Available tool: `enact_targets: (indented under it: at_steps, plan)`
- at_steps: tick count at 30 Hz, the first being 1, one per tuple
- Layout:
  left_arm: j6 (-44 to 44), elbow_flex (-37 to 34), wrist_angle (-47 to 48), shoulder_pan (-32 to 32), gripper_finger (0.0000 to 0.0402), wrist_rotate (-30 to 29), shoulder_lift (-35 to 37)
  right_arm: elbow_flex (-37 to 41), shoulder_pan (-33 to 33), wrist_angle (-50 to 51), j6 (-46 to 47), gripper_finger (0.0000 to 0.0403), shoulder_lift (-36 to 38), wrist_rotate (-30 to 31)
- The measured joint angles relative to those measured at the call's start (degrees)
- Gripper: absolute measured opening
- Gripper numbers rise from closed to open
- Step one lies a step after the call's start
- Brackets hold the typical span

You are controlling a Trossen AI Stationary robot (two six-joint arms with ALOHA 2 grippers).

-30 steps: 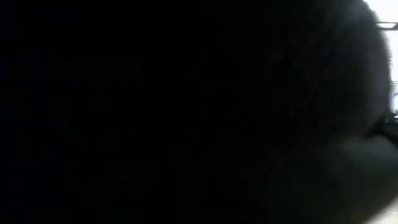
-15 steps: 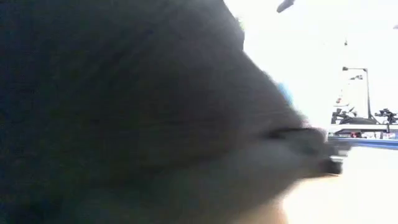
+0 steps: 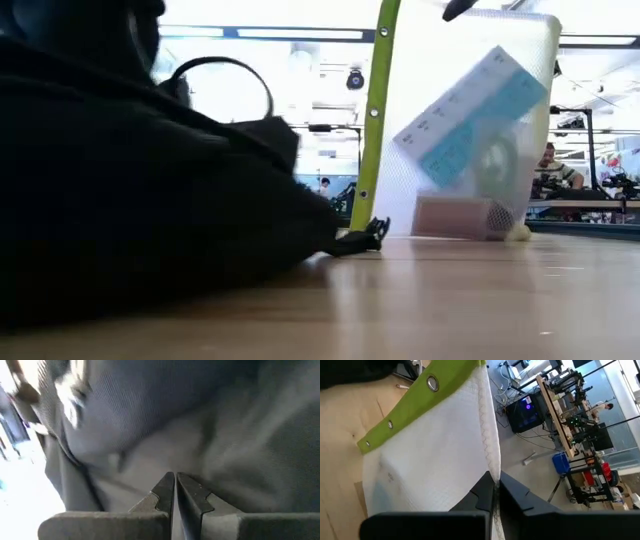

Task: Unpack backpack
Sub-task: Remove the green zip bag from the black backpack

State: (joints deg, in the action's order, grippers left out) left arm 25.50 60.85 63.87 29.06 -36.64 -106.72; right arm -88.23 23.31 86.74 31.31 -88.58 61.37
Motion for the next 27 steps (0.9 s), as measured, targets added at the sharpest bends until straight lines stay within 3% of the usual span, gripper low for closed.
enact_targets:
  at_steps: [4,10,14,17,22,27]
  plan:
    - [2.9,4.1,-0.4,1.0,0.0,-0.1,0.0,0.0,0.0,0.0,-0.1,0.0,0.0,-0.2]
    - [21.9,12.2,0.5,5.2,0.0,9.7,0.1,0.0,0.0,0.0,-0.1,0.0,0.0,-0.3]
    - [31.8,10.8,5.8,7.0,0.0,16.5,0.1,0.0,0.0,-0.2,-0.2,0.0,0.0,-0.4]
    - [37.7,5.3,10.3,6.5,0.0,18.8,0.1,0.0,0.0,-0.8,-0.2,0.0,0.0,-0.4]
    - [34.5,-4.2,4.3,1.7,0.0,18.6,0.6,0.0,-0.1,-1.1,-0.4,0.0,0.0,-0.3]
    - [23.2,-3.9,-0.6,-3.7,0.0,12.8,0.5,0.0,-0.2,-1.3,-0.7,0.0,0.0,-0.3]
